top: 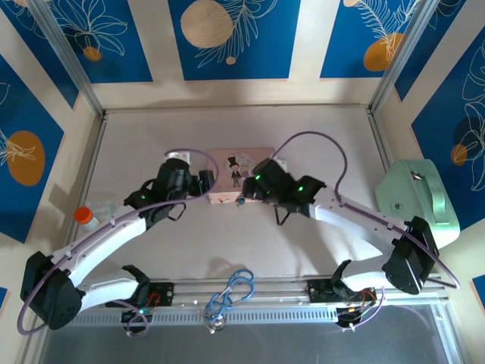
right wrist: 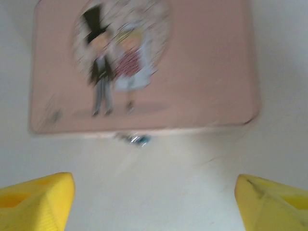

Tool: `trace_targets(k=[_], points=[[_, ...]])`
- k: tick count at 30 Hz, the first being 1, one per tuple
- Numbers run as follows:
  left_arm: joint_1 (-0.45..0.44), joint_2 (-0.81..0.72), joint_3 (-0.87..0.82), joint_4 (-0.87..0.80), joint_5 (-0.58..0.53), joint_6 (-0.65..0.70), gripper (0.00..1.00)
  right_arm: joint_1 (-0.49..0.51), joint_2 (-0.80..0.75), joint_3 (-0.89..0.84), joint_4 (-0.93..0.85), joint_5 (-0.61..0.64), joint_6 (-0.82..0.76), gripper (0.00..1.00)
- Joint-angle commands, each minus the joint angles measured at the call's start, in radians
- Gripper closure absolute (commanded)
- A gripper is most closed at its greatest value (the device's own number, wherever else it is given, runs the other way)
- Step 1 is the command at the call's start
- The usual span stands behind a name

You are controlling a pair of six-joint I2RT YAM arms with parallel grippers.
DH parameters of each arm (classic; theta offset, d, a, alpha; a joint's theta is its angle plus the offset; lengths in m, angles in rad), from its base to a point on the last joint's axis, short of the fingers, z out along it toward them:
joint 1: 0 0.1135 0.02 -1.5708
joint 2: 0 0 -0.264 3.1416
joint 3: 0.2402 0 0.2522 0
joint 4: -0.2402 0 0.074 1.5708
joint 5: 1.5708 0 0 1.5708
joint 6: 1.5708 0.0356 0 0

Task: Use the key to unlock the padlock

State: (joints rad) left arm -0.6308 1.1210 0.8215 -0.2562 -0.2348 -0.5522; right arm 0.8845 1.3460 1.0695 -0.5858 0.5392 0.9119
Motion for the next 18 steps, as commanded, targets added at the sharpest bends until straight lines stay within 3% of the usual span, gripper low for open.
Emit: trace_targets(k=[1, 5, 8, 14, 18], points=[[-0.020, -0.014, -0.019, -0.035, 0.026, -0.122, 0.18, 0.058, 0.088, 0.036, -0.063, 0.104, 0.178, 0.15], [-0.020, -0.024, -0.050, 0.003, 0.084, -0.203, 0.18, 0.093, 0.284, 0.138, -0.085, 0.090, 0.165, 0.18], [-0.019, -0.019, -0.058, 0.003, 0.118, -0.232, 0.26, 0.100, 0.389, 0.200, -0.079, 0.092, 0.102, 0.21], [-0.017, -0.026, -0.118, 0.047, 0.166, -0.298, 0.34, 0.074, 0.449, 0.208, 0.001, 0.075, 0.063, 0.39], [-0.016, -0.050, -0.166, 0.086, 0.172, -0.342, 0.36, 0.047, 0.464, 0.177, 0.045, 0.039, 0.067, 0.44]])
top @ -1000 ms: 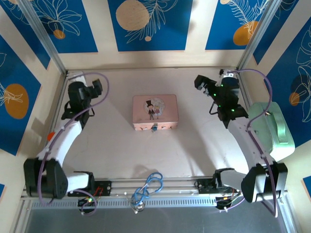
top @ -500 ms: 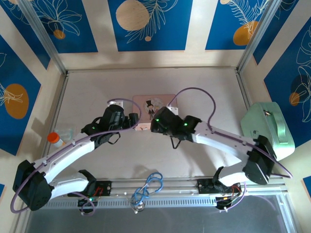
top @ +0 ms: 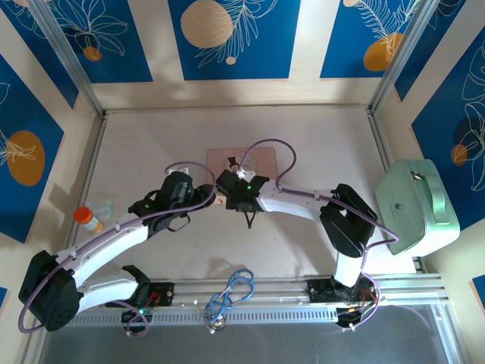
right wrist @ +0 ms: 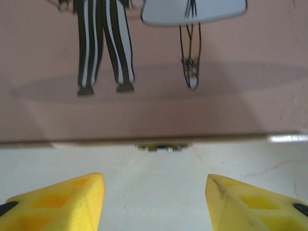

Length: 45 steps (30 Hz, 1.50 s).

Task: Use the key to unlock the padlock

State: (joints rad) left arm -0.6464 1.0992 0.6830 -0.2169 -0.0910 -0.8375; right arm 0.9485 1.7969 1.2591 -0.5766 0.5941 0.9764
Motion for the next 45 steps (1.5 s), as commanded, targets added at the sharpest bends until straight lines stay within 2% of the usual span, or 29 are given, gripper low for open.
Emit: trace_targets(k=[1, 10, 19, 31, 45], points=[[-0.001, -0.031, -0.037, 0.048, 0.027, -0.066, 0.37, -0.021, 0.017, -0.013, 0.035, -0.019, 0.007, 0.44], [-0.001, -0.034, -0.055, 0.043, 0.038, -0.092, 0.38, -0.013, 0.037, 0.020, -0.022, 0.008, 0.031, 0.46], [0.002, -0.047, -0.044, 0.007, 0.033, -0.089, 0.37, -0.019, 0.027, -0.035, 0.072, -0.016, -0.026, 0.46], [0.004, -0.025, -0.077, 0.058, 0.059, -0.093, 0.38, -0.035, 0.053, -0.075, 0.200, -0.014, -0.063, 0.50], [0.004, 0.001, -0.087, 0.102, 0.083, -0.095, 0.43, -0.040, 0.082, -0.046, 0.160, 0.005, -0.048, 0.56]])
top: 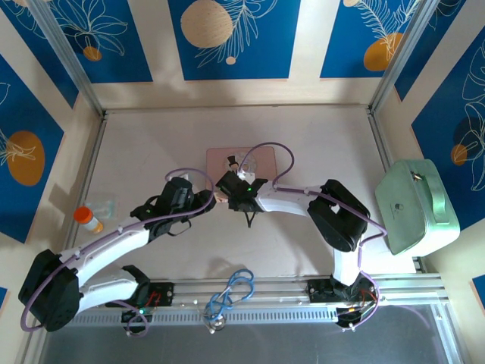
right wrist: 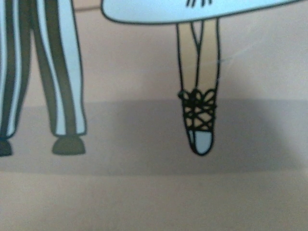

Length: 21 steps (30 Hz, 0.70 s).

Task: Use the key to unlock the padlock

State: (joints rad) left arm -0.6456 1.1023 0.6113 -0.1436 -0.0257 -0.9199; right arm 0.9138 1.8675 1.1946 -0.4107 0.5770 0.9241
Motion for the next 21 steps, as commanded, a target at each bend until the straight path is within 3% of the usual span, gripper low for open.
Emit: trace_targets(k=[1, 8, 21], points=[[0.004, -0.005, -0.018, 0.031, 0.018, -0.016, 0.43, -0.004, 0.014, 0.020, -0.004, 0.024, 0.002, 0.56], [0.004, -0.006, -0.027, 0.030, 0.020, -0.011, 0.44, 0.003, 0.022, 0.026, 0.007, 0.055, -0.013, 0.61], [0.003, 0.036, -0.041, 0.063, 0.040, -0.023, 0.49, 0.025, -0.006, -0.022, 0.068, 0.124, -0.009, 0.60]])
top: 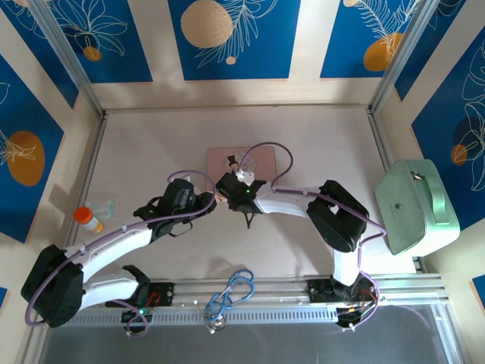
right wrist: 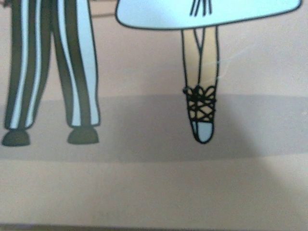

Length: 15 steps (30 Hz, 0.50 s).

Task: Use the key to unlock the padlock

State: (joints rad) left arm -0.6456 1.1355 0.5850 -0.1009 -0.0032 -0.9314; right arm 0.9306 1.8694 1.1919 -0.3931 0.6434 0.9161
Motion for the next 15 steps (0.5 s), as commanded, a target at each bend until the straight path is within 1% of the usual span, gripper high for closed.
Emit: trace_targets(k=[1, 4, 8, 12, 15], points=[[0.004, 0.002, -0.016, 0.021, 0.017, -0.012, 0.49, 0.008, -0.010, -0.025, 0.062, 0.063, 0.000, 0.60], [0.003, 0.003, -0.019, 0.023, 0.019, -0.013, 0.50, 0.008, -0.010, -0.033, 0.080, 0.064, -0.001, 0.60], [0.004, 0.004, -0.019, 0.026, 0.022, -0.016, 0.50, 0.005, 0.006, -0.013, 0.052, 0.061, 0.007, 0.63], [0.003, 0.004, -0.021, 0.030, 0.025, -0.019, 0.50, 0.005, 0.005, -0.004, 0.021, 0.059, 0.011, 0.70], [0.003, 0.004, -0.023, 0.035, 0.025, -0.025, 0.50, 0.004, 0.001, 0.008, -0.031, 0.050, 0.020, 0.73]])
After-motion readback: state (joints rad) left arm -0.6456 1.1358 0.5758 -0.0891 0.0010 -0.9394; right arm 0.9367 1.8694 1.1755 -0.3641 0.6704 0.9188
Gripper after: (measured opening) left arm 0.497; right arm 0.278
